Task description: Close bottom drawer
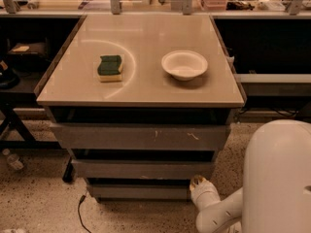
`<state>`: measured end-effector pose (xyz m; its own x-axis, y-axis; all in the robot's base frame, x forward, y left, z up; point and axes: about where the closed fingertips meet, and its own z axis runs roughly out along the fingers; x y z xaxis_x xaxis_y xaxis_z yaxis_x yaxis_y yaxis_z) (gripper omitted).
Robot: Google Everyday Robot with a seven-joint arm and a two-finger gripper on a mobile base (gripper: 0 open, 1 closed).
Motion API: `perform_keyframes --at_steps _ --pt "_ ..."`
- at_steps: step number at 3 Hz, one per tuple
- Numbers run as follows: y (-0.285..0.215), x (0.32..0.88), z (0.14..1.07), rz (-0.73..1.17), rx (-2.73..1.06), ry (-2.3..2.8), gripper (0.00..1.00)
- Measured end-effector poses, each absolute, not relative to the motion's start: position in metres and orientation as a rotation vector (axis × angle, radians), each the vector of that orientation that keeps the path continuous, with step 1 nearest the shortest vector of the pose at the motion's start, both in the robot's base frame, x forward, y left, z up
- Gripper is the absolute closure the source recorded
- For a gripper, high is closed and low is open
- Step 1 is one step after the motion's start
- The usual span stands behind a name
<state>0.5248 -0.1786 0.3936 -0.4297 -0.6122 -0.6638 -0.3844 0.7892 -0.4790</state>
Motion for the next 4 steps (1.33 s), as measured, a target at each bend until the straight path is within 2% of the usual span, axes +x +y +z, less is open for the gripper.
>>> perform_keyframes --at_steps 1,2,3,4 --pt "-0.191 0.516 0.383 -0.280 -0.719 2.153 1.00" --pt "-0.227 0.474 0.375 -0.236 -0.593 2.331 1.00" --pt "-0.246 0.395 0.381 -0.204 -0.381 2.510 1.00" --pt "-0.234 0.329 0.402 -0.121 -0.163 2.616 1.00"
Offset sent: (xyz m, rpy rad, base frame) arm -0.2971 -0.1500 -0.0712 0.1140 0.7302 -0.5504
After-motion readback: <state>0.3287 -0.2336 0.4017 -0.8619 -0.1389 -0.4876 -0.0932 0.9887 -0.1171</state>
